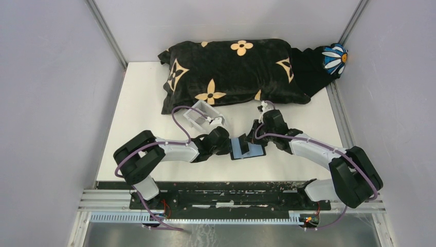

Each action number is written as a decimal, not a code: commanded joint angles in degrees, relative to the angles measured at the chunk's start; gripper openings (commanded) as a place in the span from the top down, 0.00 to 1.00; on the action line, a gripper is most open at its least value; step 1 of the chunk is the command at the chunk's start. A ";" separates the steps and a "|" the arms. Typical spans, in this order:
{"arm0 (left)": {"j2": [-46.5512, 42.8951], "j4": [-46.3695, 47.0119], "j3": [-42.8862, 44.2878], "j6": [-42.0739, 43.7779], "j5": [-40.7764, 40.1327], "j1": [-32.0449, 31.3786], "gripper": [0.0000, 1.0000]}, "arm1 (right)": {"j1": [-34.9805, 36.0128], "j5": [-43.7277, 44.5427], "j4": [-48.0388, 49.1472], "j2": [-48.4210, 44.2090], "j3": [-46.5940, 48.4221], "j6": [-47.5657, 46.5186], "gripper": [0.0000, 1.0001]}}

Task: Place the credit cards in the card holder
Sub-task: Open the card holder at the center of the board.

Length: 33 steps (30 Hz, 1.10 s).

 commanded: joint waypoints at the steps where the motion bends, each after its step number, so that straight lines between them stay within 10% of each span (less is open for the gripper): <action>1: 2.18 -1.42 0.19 1.12 -0.66 -0.28 0.92 | 1.70 1.19 2.40 0.30 5.09 -0.09 0.99; 33: -6.80 -8.49 1.89 5.52 -5.10 -0.24 0.93 | -0.60 4.38 -7.18 -4.01 6.60 -4.22 0.99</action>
